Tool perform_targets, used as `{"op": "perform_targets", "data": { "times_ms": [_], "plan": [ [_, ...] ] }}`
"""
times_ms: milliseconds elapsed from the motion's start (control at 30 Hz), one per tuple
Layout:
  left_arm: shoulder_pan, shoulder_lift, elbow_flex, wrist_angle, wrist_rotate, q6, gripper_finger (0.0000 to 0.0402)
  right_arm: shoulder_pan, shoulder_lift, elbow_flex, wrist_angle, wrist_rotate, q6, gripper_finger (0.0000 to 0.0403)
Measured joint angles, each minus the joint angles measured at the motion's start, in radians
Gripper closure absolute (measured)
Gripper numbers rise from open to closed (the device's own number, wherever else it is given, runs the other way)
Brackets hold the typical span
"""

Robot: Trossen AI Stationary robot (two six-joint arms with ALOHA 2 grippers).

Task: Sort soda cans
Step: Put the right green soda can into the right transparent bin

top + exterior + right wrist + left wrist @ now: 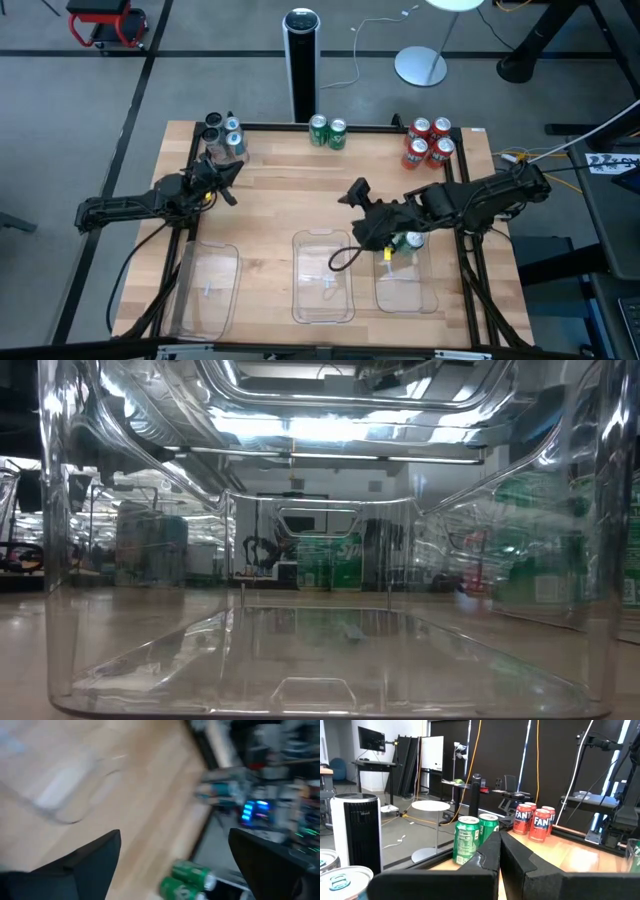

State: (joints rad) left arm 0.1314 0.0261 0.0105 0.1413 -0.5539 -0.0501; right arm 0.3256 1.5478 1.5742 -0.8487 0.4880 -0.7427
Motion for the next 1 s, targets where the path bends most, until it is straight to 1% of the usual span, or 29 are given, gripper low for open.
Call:
{"op": "perform_targets", "data": {
  "times_ms": [100,200,267,467,500,567,833,1000],
  "plan": [
    [0.000,0.000,0.000,0.004,0.000,-0.002,0.0402,-0.004,0.002,0.001,0.112,0.088,-0.046,0.0033],
    [0.000,0.000,0.000,0.003,0.000,-0.013,0.0402,-0.025,0.007,0.001,0.134,0.140,-0.150,0.0033],
    [0.000,0.000,0.000,0.001,0.000,-0.025,0.0401,-0.046,0.007,0.000,0.139,0.180,-0.179,0.0033],
    [0.000,0.000,0.000,0.014,0.000,-0.013,0.0402,-0.101,0.011,0.000,0.140,0.192,-0.219,0.0033],
    [0.000,0.000,0.000,0.020,0.000,-0.007,0.0402,-0.119,0.016,0.001,0.151,0.180,-0.233,0.0033],
    [0.000,0.000,0.000,0.041,0.000,0.001,0.0402,-0.172,0.022,0.000,0.147,0.111,-0.251,0.0033],
    [0.000,0.000,0.000,0.044,0.000,0.019,0.0402,-0.473,0.059,0.000,0.164,-0.052,-0.286,0.0033],
    [0.000,0.000,0.000,0.050,0.000,0.031,0.0402,-0.648,0.090,0.000,0.223,-0.222,-0.286,0.0033]
  ]
}}
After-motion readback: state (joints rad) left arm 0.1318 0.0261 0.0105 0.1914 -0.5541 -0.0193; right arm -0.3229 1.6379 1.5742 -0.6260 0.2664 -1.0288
